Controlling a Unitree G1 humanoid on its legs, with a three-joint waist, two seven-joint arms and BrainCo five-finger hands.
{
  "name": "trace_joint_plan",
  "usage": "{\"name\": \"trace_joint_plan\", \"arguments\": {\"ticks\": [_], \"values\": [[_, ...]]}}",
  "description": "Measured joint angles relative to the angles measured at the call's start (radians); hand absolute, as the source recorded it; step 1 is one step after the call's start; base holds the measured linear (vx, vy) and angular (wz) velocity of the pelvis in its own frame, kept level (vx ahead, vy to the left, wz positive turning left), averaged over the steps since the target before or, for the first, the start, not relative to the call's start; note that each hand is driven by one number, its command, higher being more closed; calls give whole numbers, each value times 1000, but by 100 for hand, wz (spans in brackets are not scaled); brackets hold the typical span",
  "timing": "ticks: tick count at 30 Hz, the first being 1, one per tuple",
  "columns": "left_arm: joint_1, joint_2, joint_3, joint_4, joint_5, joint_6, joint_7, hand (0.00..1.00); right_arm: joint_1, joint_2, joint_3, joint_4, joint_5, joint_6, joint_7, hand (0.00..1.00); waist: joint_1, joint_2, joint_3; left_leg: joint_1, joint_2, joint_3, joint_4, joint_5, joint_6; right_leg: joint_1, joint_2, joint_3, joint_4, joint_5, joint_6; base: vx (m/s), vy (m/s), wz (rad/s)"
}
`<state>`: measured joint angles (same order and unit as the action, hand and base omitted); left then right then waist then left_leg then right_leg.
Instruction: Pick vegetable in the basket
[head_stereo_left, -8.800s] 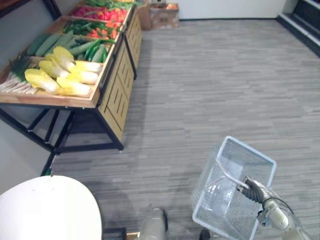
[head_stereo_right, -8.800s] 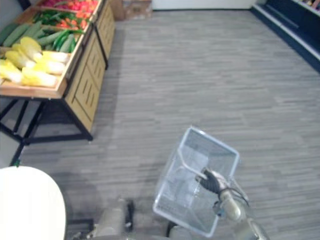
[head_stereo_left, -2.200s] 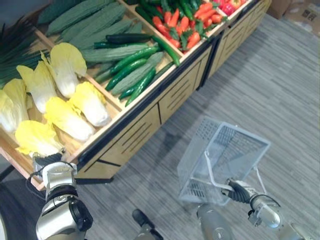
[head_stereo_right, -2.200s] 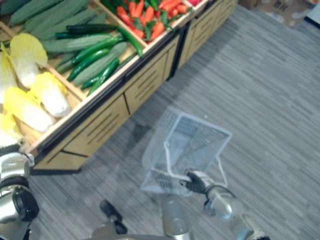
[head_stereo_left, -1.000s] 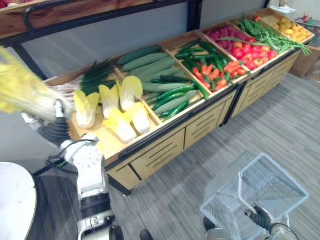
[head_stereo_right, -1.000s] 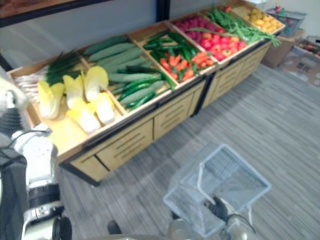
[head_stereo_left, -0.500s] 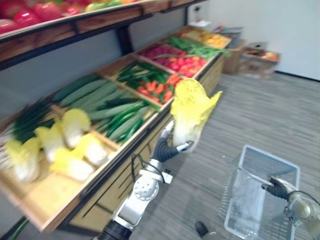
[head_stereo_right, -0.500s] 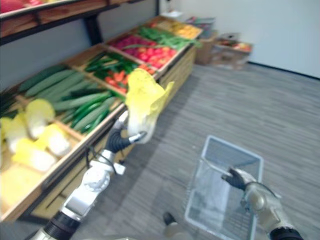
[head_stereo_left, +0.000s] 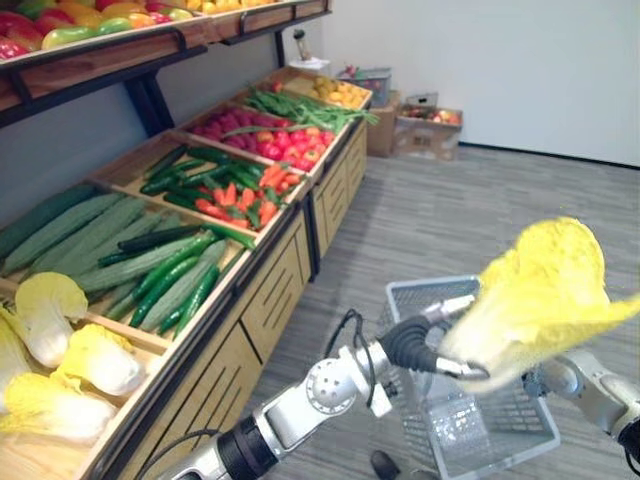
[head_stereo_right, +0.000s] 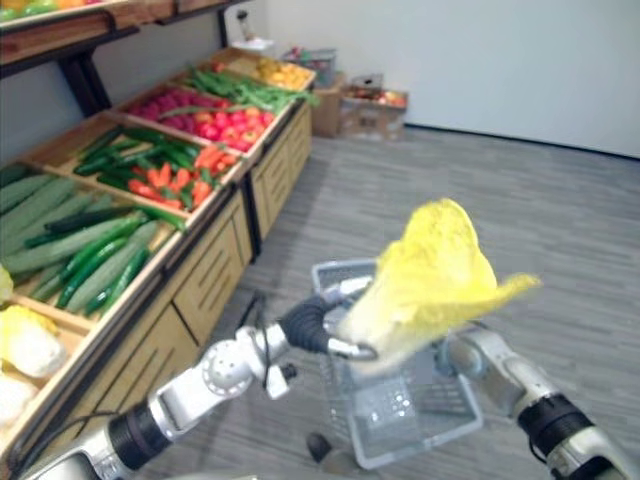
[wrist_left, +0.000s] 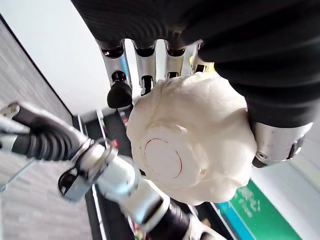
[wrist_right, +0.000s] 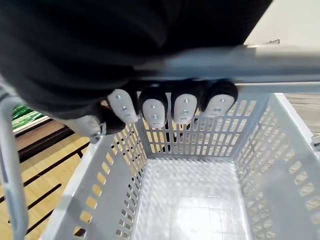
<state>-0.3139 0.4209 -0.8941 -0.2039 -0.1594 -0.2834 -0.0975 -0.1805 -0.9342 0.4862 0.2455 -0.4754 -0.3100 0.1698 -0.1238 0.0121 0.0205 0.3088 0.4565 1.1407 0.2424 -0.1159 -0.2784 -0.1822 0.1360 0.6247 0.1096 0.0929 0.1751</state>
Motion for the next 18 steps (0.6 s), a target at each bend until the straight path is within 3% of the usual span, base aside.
{"name": "trace_joint_plan", "arguments": {"ticks": [9, 18], "values": [[-89, 132, -137, -102, -74, -37, -91, 100, -66, -121, -74, 58, 6, 14, 18, 100, -3, 15, 44, -83, 56, -20, 123, -55, 3, -50, -16, -22, 2, 0, 14, -63, 49, 6], [-171, 169, -262, -126, -74, -45, -125, 100, -110, -118, -129, 83, 6, 20, 18, 100, -8, 37, 80, -126, 90, -27, 184, -81, 6, -76, -18, -40, 6, 7, 11, -28, 34, 4]]}}
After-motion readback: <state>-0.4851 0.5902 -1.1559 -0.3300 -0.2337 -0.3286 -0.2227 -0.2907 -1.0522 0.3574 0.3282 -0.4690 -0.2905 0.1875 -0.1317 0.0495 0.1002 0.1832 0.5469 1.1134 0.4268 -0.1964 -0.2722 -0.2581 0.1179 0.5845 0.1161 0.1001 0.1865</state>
